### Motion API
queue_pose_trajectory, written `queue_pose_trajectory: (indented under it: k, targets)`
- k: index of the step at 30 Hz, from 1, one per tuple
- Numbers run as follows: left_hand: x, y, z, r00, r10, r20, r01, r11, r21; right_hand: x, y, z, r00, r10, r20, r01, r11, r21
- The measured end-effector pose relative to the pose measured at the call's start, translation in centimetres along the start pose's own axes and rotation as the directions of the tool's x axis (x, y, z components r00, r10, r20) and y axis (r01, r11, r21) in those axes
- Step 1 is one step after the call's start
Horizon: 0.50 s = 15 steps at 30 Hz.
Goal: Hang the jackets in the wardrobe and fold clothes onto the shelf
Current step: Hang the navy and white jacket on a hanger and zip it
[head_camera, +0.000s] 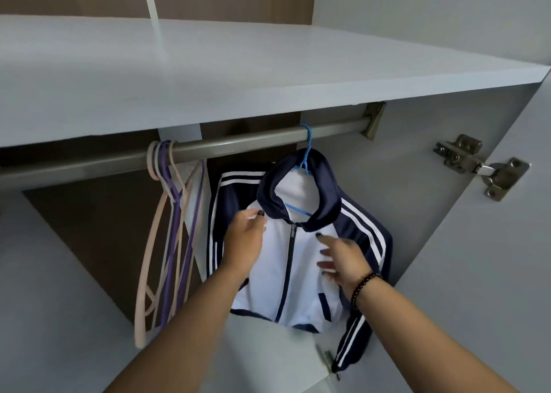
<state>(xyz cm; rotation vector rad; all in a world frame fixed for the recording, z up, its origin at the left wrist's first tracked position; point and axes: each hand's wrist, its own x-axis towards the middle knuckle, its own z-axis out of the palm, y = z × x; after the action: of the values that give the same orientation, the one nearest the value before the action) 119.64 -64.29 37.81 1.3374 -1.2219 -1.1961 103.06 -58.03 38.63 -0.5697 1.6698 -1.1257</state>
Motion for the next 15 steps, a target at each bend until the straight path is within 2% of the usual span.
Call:
queue_pose_trajectory:
  k: [2,5,9,11,15]
  targets:
    - [1.2,1.1,0.5,0.998,-0.06,0.032,0.061,0.998,-0.032,0.6,-1.2,-0.6,0.997,-0.05,-0.067,0.051,0.999,0.012]
    - [3.0,1.3,1.5,0.983,-0.181,0.04,0.182,0.983,-0.025,1.6,-2.5,-0.8,0.997,-0.05,-0.054,0.051,0.999,0.014]
    - [5.1,0.4,2.5,0.953,-0.299,-0.055,0.302,0.951,0.07,3.2,-2.8,0.0,0.999,0.006,-0.049,-0.006,1.0,-0.001]
    - [5.6,-0.1,2.6,0.94,-0.331,-0.081,0.336,0.94,0.054,4.0,-2.3,0.4,0.998,0.046,-0.032,-0.046,0.999,0.019]
    - [5.9,-1.7,2.1,0.919,-0.379,0.11,0.389,0.917,-0.092,5.4,-0.8,0.4,0.999,0.038,-0.032,-0.033,0.988,0.15]
